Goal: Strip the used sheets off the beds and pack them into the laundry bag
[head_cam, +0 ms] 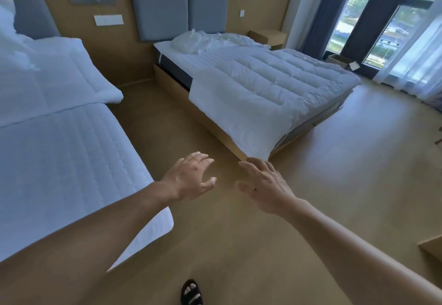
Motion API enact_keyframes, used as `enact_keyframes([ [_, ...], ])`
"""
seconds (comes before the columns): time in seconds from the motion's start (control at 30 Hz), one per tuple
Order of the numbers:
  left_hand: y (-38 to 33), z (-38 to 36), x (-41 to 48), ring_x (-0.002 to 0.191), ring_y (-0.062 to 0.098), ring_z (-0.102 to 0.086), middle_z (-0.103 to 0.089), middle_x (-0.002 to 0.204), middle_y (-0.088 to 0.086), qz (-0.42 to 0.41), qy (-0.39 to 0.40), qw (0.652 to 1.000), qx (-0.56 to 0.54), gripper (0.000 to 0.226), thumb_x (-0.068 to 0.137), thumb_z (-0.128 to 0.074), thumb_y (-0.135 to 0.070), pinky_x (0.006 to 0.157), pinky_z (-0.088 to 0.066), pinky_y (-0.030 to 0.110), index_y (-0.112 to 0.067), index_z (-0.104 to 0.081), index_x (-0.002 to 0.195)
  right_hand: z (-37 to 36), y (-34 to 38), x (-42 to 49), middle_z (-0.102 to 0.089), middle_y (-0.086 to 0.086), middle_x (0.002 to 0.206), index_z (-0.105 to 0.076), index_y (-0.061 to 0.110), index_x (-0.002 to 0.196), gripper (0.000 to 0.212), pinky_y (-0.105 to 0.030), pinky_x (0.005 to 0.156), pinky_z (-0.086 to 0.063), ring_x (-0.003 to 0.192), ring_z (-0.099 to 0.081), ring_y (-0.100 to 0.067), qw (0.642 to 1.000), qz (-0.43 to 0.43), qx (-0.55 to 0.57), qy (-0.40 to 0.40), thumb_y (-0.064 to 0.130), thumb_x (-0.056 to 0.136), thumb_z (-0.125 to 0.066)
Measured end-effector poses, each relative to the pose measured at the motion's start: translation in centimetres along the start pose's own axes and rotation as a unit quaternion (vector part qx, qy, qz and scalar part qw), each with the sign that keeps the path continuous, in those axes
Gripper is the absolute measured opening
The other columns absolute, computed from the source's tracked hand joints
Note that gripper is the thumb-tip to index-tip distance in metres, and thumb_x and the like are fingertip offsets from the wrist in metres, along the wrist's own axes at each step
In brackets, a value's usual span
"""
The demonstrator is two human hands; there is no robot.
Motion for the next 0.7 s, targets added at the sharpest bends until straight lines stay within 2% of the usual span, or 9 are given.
enact_keyframes([
  [0.1,2.8,1.7,5.5,0.152,0.015,-0.017,-0.028,0.162,0.000,0.011,0.006,1.000,-0.009,0.085,0.080,-0.025,-0.061,0.119,-0.020,0.037,-0.020,-0.033,0.154,1.5,-1.7,6.4,-0.023,0.008,0.161,-0.031,0.030,0.155,0.062,-0.038,0.117,-0.024,0.149,-0.019,-0.016,1.000,-0.009,0.001,0.012,0.054,0.100,-0.046],
  [0.2,5.3,3.6,10.9,0.152,0.015,-0.017,-0.028,0.162,0.000,0.012,-0.002,1.000,0.000,0.077,0.089,-0.032,-0.061,0.120,-0.020,0.037,-0.020,-0.032,0.154,2.9,-2.6,12.8,-0.024,0.007,0.161,-0.032,0.030,0.154,0.063,-0.039,0.117,-0.026,0.149,-0.020,-0.017,1.000,-0.006,0.010,0.001,0.056,0.099,-0.046],
  [0.27,7.0,4.6,14.4,0.152,0.016,-0.017,-0.028,0.162,0.001,0.015,-0.012,1.000,-0.003,0.067,0.098,-0.041,-0.054,0.120,-0.020,0.037,-0.020,-0.032,0.154,3.3,-3.0,16.6,-0.025,0.007,0.161,-0.032,0.029,0.154,0.063,-0.039,0.117,-0.028,0.149,-0.020,-0.016,1.000,-0.003,0.023,0.001,0.057,0.099,-0.045],
  [0.4,10.1,5.6,21.2,0.152,0.015,-0.015,-0.026,0.163,0.000,0.030,-0.009,0.999,-0.009,0.065,0.099,-0.043,-0.051,0.121,-0.017,0.036,-0.021,-0.031,0.155,3.6,-4.1,24.5,-0.021,0.008,0.163,-0.030,0.031,0.155,0.063,-0.041,0.114,-0.030,0.150,-0.017,-0.015,0.999,0.016,0.027,0.019,0.058,0.100,-0.042],
  [0.53,13.7,7.5,28.9,0.152,0.015,-0.015,-0.025,0.163,0.000,0.056,-0.016,0.998,-0.008,0.066,0.099,-0.042,-0.052,0.122,-0.017,0.036,-0.021,-0.030,0.155,4.3,-5.6,34.2,-0.022,0.005,0.162,-0.031,0.029,0.155,0.062,-0.040,0.119,-0.026,0.150,-0.016,-0.017,0.998,0.046,0.032,0.020,0.057,0.100,-0.042],
  [0.7,18.2,12.2,37.1,0.152,0.017,-0.018,-0.028,0.163,0.003,0.110,-0.037,0.993,-0.007,0.082,0.084,-0.027,-0.060,0.123,-0.020,0.038,-0.019,-0.032,0.154,6.7,-6.1,46.1,-0.022,0.004,0.163,-0.028,0.030,0.156,0.063,-0.040,0.120,-0.022,0.150,-0.016,-0.019,0.995,0.095,0.026,0.028,0.057,0.101,-0.039],
])
Point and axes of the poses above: each hand's wrist, its own x-axis towards the middle knuckle, its own z-axis out of the back of the hand, y = z × x, the point moved 10 cm from there along x, towards the middle knuckle
